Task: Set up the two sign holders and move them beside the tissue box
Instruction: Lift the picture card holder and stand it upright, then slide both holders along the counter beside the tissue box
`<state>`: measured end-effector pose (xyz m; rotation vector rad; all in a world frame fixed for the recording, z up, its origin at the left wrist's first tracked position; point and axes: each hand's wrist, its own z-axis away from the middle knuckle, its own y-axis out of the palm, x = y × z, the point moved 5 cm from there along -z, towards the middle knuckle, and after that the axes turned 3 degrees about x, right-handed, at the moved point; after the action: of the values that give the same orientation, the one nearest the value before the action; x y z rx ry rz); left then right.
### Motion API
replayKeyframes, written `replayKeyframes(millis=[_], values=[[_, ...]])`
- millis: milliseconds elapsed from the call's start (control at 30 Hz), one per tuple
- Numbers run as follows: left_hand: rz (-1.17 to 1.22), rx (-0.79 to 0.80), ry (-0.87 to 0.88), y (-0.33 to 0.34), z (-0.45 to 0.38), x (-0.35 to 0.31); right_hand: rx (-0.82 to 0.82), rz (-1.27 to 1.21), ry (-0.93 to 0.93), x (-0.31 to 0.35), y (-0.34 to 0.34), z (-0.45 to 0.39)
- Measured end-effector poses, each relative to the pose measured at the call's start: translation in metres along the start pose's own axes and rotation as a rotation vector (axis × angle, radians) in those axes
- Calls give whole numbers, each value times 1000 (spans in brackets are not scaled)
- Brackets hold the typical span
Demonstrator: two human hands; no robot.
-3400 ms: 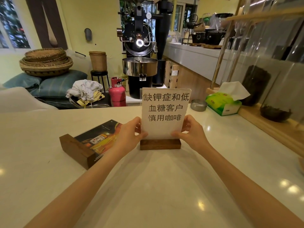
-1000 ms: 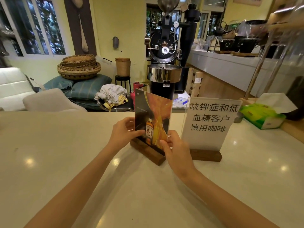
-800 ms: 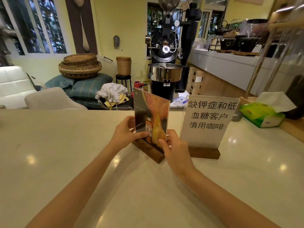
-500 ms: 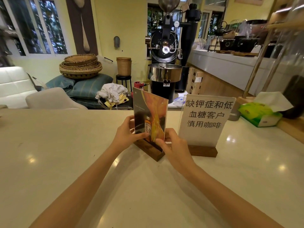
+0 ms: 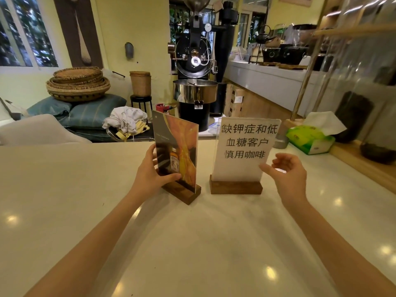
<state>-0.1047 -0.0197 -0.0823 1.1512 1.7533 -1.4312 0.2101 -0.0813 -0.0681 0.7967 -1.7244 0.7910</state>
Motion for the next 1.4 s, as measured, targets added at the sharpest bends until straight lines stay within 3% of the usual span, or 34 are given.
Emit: replayKeyframes(millis=[167, 467, 1033, 1400], values=[[-25, -30, 54, 5, 2, -3, 390, 6, 159, -6, 22, -8], [-87, -52, 52, 11, -8, 0, 556, 176, 113, 1, 11, -32], [19, 72, 162, 164, -65, -60, 380, 376, 56, -15, -114, -77], [85, 178, 236, 281, -94, -108, 205, 374, 142, -40, -216, -109]])
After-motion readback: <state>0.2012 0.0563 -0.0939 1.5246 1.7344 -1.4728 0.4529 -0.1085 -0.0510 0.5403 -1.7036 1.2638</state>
